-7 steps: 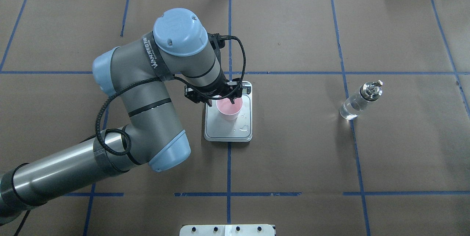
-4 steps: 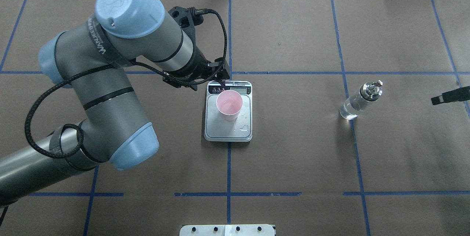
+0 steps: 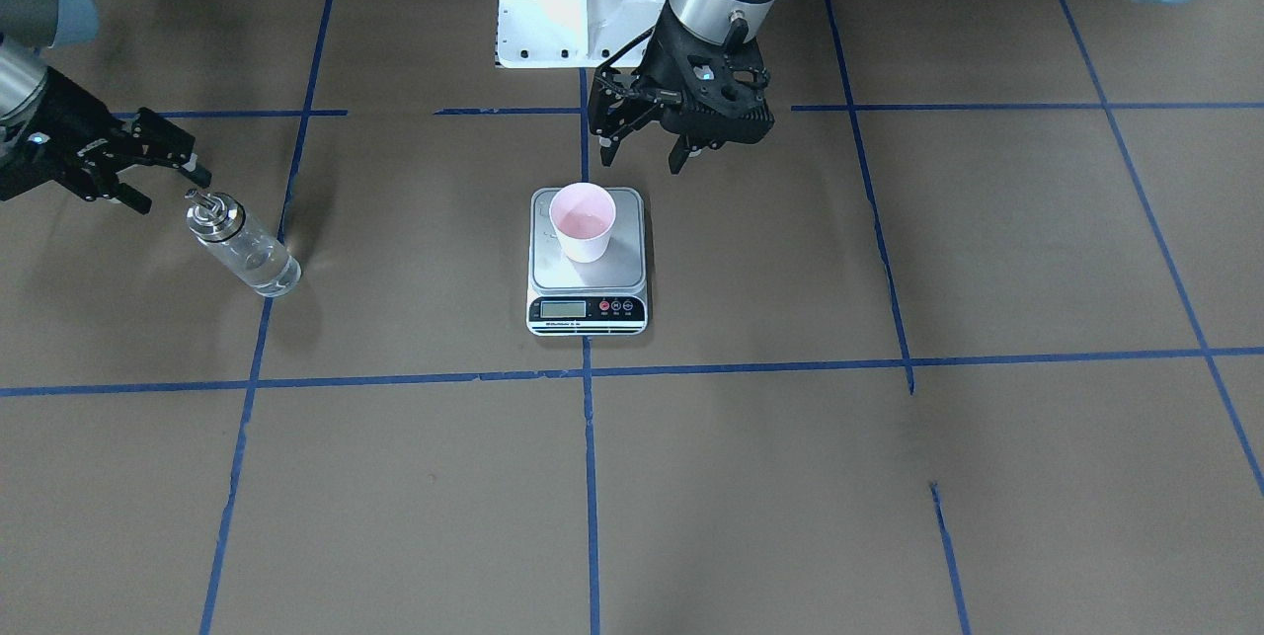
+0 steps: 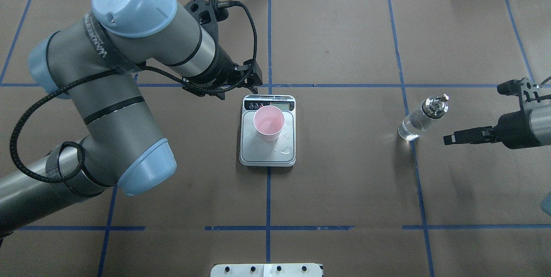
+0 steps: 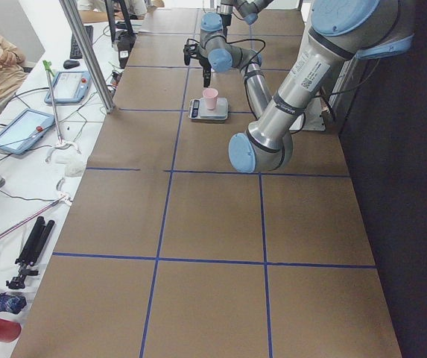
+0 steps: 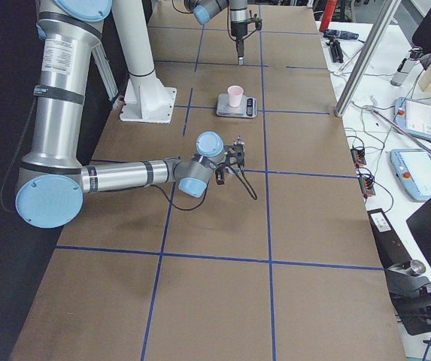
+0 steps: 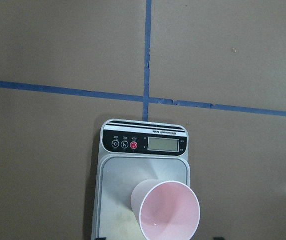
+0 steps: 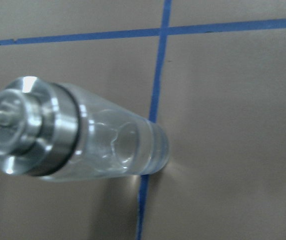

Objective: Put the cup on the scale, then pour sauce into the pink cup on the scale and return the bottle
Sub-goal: 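Open the left gripper and lift away while the right gripper reaches toward the glass bottle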

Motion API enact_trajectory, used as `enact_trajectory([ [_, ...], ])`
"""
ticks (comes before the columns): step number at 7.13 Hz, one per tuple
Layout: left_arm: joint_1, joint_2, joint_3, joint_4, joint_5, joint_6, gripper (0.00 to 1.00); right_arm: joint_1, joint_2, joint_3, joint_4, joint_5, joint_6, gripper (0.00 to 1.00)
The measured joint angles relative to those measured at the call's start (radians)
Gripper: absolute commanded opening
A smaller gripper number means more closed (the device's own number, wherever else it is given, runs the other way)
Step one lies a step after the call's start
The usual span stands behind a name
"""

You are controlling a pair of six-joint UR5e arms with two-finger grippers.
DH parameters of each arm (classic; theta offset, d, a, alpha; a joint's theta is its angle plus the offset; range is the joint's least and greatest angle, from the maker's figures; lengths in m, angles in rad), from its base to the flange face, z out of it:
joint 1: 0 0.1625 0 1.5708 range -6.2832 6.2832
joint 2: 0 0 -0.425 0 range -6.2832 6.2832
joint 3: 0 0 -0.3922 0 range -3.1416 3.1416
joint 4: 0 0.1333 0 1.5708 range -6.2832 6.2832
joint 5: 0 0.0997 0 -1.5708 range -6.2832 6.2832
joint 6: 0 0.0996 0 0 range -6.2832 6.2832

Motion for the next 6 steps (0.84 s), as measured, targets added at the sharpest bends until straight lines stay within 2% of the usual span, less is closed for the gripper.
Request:
enact_trajectory([
  [2, -0.005, 0.008, 0.0, -0.002, 0.001, 0.0, 0.77, -0.206, -0.027, 0.09, -0.035, -0.302, 0.06, 1.0],
  [3, -0.008, 0.012, 0.0, -0.005, 0.006, 0.0, 0.77, -0.315, -0.04, 0.146, -0.121, -0.486, 0.067, 1.0],
  [4, -0.008, 0.014, 0.0, -0.007, 0.012, 0.0, 0.77, -0.387, -0.046, 0.209, -0.233, -0.629, 0.077, 1.0],
  [6, -0.009, 0.023, 0.0, -0.008, 0.023, 0.0, 0.77, -0.48, -0.047, 0.26, -0.341, -0.864, 0.133, 1.0],
])
